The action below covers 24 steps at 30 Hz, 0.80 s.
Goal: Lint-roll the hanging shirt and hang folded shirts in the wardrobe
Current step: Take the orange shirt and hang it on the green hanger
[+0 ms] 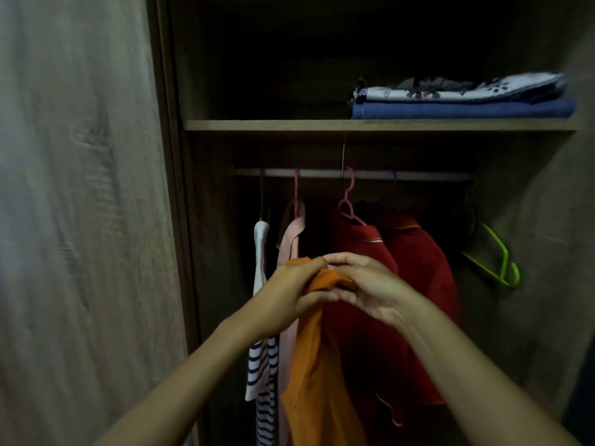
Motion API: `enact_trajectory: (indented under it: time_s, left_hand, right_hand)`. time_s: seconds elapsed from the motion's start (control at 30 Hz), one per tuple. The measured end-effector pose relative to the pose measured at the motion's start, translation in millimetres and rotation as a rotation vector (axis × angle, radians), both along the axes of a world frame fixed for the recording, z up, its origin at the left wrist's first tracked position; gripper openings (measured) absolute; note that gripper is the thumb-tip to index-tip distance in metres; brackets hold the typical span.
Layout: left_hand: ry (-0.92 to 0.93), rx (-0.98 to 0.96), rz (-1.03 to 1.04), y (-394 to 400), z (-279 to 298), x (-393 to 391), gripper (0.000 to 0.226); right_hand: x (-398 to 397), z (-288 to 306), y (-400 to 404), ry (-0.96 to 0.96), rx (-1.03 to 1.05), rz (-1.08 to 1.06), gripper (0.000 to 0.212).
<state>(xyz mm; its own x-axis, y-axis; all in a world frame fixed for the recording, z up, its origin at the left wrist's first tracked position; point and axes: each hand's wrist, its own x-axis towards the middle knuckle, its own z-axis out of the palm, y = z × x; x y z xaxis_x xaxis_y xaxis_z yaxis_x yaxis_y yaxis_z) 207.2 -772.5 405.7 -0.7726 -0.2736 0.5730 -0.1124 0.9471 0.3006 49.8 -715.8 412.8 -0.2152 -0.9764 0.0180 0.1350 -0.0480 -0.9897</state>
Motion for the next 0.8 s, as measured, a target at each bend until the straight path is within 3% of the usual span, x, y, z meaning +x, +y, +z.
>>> enact_trajectory:
  time_s: [0.13,0.27,0.37,0.43,0.5,0.67,0.8]
  left_hand:
    - [0.098,0.286,0.067,-2,3,-6,0.031]
    - [0.332,0.588,0.227,0,15,-15,0.024]
    - [0.486,0.753,0.226,8,30,-27,0.028]
    - [0.514,0.772,0.198,15,44,-35,0.019]
    - [0.485,0.793,0.137,24,62,-36,0.021]
    - [0.317,0.746,0.023,29,87,-23,0.029]
    - [0.259,0.460,0.102,25,85,-11,0.015]
  right_hand:
    - [-11,-1,10,-0.124,-0.018,-0.012,0.028]
    - [-10,-8,23,0.212,-0.089,-0.088,0.028]
    - [10,-13,34,0.443,-0.184,-0.126,0.046]
    - [20,-13,37,0.631,-0.261,-0.239,0.066]
    - [22,-9,36,0.752,-0.329,-0.381,0.073]
    - [10,7,37,0.945,-0.389,-0.667,0.025]
    - [10,18,47,0.801,-0.417,-0.608,0.016]
